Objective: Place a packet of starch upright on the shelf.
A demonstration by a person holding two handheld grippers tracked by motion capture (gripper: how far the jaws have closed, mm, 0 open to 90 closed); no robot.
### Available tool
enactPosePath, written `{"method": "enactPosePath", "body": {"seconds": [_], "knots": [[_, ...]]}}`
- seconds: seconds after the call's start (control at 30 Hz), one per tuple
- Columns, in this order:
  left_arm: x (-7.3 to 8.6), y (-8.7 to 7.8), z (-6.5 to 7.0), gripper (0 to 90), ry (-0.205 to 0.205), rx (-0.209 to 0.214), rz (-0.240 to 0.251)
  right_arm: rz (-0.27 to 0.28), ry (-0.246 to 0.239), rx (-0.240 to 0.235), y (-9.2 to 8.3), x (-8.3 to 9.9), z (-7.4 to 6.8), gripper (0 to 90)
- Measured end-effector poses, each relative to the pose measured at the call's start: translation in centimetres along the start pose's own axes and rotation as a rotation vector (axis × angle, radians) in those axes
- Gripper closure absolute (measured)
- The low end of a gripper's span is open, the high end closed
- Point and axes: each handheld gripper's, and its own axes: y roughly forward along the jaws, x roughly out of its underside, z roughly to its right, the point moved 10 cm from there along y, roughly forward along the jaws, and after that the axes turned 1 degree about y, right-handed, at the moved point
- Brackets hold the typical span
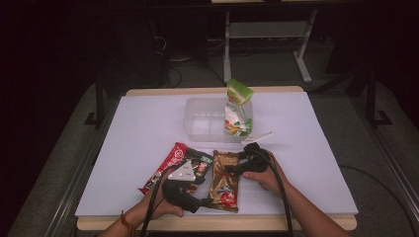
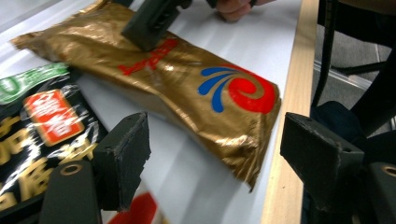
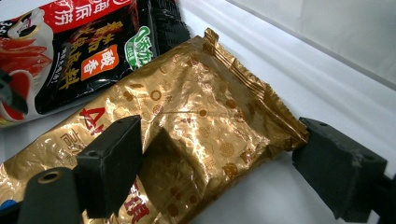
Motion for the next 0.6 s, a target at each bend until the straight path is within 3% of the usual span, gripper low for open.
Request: {"method": "enactPosePath", "body": {"seconds": [0.13, 0.27, 0.37, 0.53, 0.6], "knots": [[-0.1, 0.8, 0.2, 24.2, -0.006, 0.000, -0.019, 0.014, -0.015, -0.010, -0.3, -0.2, -0.1, 28.9], [0.0, 1.4, -0.6, 26.3, -0.052, -0.049, -0.067, 0.017, -0.032, -0.012, -0.6, -0.3, -0.3, 38.2], [0.1, 1.8, -1.0, 26.8, -0.119, -0.032, -0.079, 0.019, -0.033, -0.020, -0.8, -0.3, -0.3, 45.4], [-0.1, 2.6, -1.1, 25.0, -0.124, -0.037, -0.107, 0.035, -0.026, -0.010, -1.0, -0.4, 0.3, 62.3], [-0.1, 2.8, -1.2, 25.3, -0.145, -0.021, -0.127, 0.041, -0.028, 0.001, -1.1, -0.5, 0.5, 69.5]]}}
